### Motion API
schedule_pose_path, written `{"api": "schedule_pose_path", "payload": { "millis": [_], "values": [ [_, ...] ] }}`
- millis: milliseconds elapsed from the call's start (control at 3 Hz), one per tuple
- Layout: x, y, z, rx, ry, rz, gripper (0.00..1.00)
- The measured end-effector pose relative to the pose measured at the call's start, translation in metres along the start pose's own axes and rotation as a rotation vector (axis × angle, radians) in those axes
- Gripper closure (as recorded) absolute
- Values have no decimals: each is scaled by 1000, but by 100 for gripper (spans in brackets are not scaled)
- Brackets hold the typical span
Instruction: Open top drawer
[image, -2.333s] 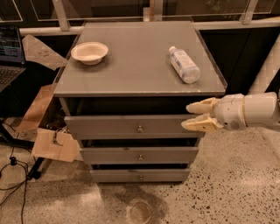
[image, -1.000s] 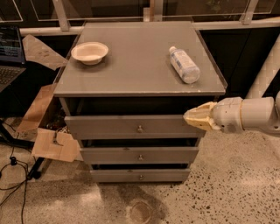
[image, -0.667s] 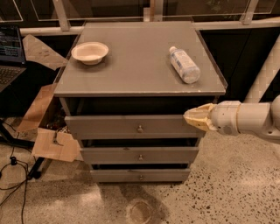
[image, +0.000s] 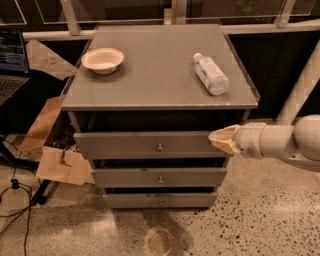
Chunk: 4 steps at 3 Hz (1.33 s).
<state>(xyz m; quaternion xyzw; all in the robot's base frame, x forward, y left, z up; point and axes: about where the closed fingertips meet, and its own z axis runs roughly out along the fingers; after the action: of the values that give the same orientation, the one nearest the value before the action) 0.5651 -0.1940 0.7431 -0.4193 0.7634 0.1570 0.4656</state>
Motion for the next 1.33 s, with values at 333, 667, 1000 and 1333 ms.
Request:
{"api": "schedule_pose_path", "payload": {
  "millis": [333,667,1000,1333],
  "values": [
    [34,-8,20,18,77,51,100],
    [34,-8,20,18,77,51,100],
    [28,-15,25,57,41,76,100],
    [18,-31,39,117,-18,112,100]
  ]
}}
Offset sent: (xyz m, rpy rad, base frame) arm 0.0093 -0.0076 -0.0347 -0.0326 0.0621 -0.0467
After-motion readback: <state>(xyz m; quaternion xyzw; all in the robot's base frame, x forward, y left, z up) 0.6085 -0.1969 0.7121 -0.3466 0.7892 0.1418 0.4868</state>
